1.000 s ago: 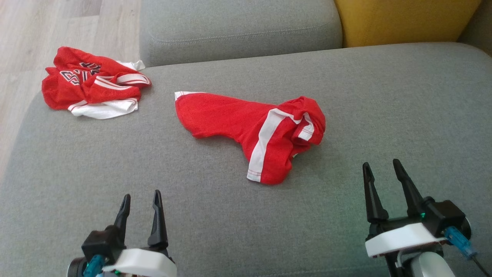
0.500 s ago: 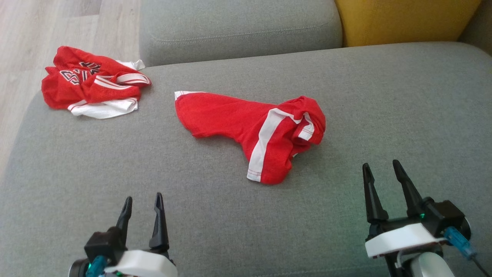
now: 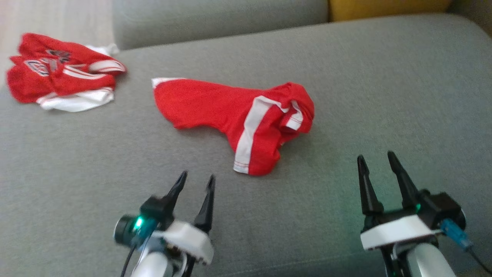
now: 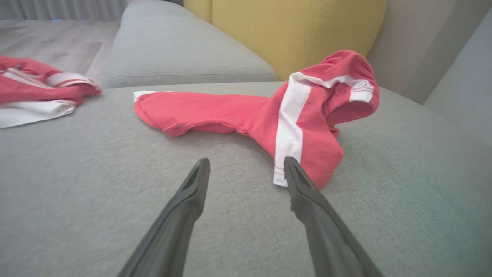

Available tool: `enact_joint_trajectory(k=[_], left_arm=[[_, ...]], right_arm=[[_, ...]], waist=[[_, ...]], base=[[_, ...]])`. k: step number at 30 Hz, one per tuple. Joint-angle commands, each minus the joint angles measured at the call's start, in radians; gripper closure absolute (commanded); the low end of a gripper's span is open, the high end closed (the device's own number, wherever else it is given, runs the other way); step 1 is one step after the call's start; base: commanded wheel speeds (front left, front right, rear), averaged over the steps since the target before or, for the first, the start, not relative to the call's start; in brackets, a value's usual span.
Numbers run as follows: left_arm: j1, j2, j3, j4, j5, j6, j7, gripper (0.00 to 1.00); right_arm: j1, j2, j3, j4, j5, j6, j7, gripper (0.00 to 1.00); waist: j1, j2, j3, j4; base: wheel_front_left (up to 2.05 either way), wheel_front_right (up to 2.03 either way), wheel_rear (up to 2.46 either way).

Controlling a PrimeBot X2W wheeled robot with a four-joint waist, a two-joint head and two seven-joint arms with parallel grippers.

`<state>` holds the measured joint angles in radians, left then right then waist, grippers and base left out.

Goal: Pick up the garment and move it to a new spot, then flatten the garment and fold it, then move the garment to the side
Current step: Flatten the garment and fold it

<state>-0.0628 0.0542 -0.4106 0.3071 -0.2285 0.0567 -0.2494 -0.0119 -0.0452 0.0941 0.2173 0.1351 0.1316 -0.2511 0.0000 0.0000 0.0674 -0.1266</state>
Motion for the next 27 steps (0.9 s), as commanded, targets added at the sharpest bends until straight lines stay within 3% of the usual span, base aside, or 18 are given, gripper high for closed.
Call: enact_joint_trajectory(k=[1,9,17,18,21,22,27], left_arm=[[-0.075,-0.004,0.008,0.000,-0.001,-0.007,-0.010,0.00],[-0.236,-0.004,-0.057,0.191,-0.040,0.010,-0.004,0.00],[-0.293,-0.004,-0.075,0.294,-0.060,0.006,-0.005,0.00],[-0.297,-0.004,-0.078,0.301,-0.063,0.006,-0.006,0.15],[-0.308,-0.004,-0.087,0.306,-0.075,0.004,-0.008,0.95],[-0.310,-0.004,-0.091,0.303,-0.079,0.003,-0.009,1.00],[-0.299,-0.002,-0.106,0.274,-0.080,-0.003,-0.011,1.00]], right_arm=[[-0.060,-0.005,0.026,-0.036,0.008,-0.001,-0.011,0.00],[-0.105,-0.005,0.033,-0.049,0.029,-0.001,-0.011,0.00],[-0.115,-0.005,0.023,-0.052,0.044,-0.001,-0.011,0.00],[-0.116,-0.005,0.023,-0.052,0.046,-0.001,-0.011,0.00],[-0.117,-0.005,0.023,-0.054,0.050,-0.001,-0.011,0.00],[-0.117,-0.005,0.021,-0.055,0.050,-0.001,-0.011,0.00],[-0.111,-0.005,0.007,-0.053,0.047,-0.001,-0.011,0.00]], waist=[[0.0000,0.0000,0.043,-0.041],[0.0000,0.0000,0.151,-0.147],[0.0000,0.0000,0.176,-0.181],[0.0000,0.0000,0.176,-0.183],[0.0000,0.0000,0.174,-0.183],[0.0000,0.0000,0.173,-0.180],[0.0000,0.0000,0.155,-0.152]], base=[[0.00,0.00,0.00],[0.00,0.00,0.00],[0.00,0.00,0.00],[0.00,0.00,0.00],[0.00,0.00,0.00],[0.00,0.00,0.00],[0.00,0.00,0.00]])
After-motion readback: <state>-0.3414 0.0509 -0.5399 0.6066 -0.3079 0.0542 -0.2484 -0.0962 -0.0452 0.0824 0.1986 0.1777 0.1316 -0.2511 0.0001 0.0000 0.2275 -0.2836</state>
